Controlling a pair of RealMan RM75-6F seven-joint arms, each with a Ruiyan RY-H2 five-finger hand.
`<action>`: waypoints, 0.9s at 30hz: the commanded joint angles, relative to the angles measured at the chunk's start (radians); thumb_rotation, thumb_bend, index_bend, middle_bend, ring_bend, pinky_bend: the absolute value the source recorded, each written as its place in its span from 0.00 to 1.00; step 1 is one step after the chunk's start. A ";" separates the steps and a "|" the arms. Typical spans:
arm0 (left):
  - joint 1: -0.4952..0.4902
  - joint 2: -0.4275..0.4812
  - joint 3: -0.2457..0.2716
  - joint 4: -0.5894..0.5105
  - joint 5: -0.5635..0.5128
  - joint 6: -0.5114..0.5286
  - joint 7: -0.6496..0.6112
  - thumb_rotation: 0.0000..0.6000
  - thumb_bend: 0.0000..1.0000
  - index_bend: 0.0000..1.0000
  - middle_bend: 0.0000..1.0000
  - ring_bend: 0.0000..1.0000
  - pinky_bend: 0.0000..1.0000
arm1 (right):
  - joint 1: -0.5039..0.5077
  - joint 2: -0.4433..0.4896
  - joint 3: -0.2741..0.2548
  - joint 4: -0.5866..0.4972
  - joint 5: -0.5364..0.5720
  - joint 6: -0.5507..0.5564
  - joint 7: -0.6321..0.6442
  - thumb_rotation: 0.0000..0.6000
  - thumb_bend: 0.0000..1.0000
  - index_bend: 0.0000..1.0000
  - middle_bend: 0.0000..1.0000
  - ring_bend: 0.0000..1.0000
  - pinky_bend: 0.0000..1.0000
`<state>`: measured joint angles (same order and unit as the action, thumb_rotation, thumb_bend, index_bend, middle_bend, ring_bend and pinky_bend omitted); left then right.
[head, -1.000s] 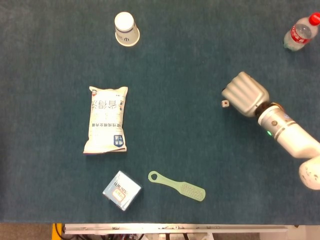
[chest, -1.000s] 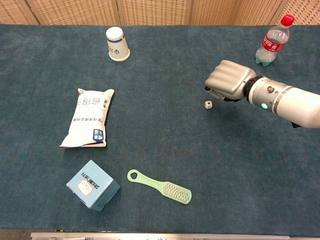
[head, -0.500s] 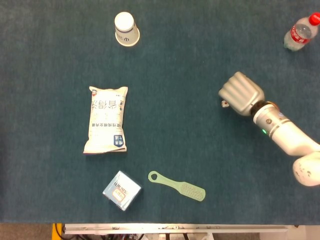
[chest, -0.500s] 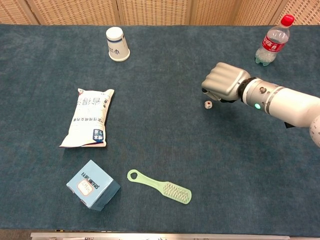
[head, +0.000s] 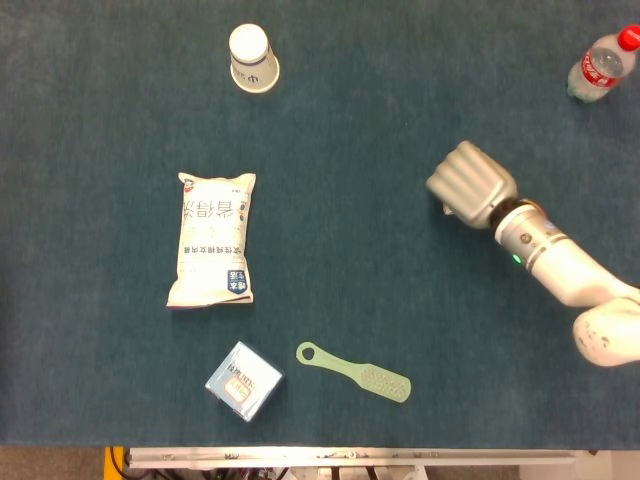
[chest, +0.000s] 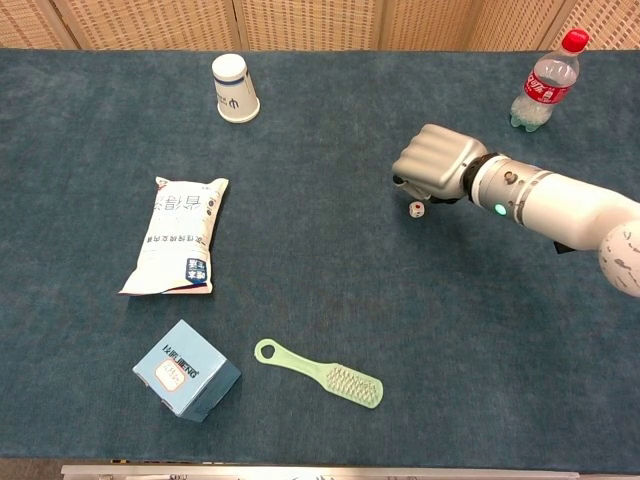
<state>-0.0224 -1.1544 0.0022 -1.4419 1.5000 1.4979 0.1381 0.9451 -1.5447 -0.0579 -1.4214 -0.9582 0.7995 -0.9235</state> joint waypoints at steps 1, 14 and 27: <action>0.000 0.000 0.000 0.001 0.000 0.000 0.000 1.00 0.00 0.37 0.28 0.22 0.37 | 0.002 -0.004 -0.002 0.004 0.000 -0.003 0.001 1.00 1.00 0.57 0.92 0.94 0.95; 0.002 0.001 0.001 0.001 0.003 0.003 -0.003 1.00 0.00 0.37 0.28 0.22 0.37 | 0.006 -0.008 -0.016 0.003 -0.009 -0.002 0.013 1.00 1.00 0.57 0.92 0.94 0.95; 0.002 -0.001 0.000 0.003 0.001 0.002 0.001 1.00 0.00 0.37 0.28 0.22 0.37 | -0.001 0.017 -0.033 -0.043 -0.034 0.017 0.014 1.00 1.00 0.57 0.92 0.94 0.95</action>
<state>-0.0207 -1.1553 0.0020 -1.4393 1.5006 1.4995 0.1393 0.9445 -1.5288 -0.0905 -1.4637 -0.9910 0.8151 -0.9088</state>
